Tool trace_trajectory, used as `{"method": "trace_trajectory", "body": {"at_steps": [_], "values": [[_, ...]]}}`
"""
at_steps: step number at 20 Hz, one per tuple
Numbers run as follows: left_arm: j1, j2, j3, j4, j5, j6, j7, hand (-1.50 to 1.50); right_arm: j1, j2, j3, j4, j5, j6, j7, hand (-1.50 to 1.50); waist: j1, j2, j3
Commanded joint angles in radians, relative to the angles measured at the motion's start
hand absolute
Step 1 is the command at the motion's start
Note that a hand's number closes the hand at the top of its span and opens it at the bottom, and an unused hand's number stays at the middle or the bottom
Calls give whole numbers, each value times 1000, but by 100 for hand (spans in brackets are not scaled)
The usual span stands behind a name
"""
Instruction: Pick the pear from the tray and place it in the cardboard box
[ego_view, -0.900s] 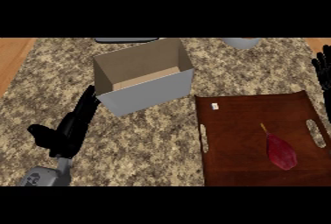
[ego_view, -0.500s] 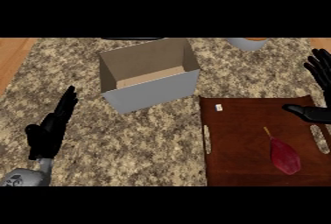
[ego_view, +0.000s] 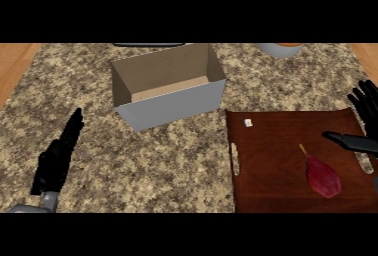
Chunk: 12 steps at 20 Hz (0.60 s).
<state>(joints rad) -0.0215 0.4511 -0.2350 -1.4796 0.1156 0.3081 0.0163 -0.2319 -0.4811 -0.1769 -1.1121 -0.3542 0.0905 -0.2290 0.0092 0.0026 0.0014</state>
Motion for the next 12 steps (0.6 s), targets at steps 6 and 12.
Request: {"method": "trace_trajectory", "body": {"at_steps": [6,12], "values": [[-19,-16,12,34,-12,-2,0,0,-18,-322,139,16,206,271,58,-150,-2,1,-3],[-33,-2,12,-15,-20,-6,55,0,-33,-466,280,-9,316,518,89,-150,8,0,-2]]}}
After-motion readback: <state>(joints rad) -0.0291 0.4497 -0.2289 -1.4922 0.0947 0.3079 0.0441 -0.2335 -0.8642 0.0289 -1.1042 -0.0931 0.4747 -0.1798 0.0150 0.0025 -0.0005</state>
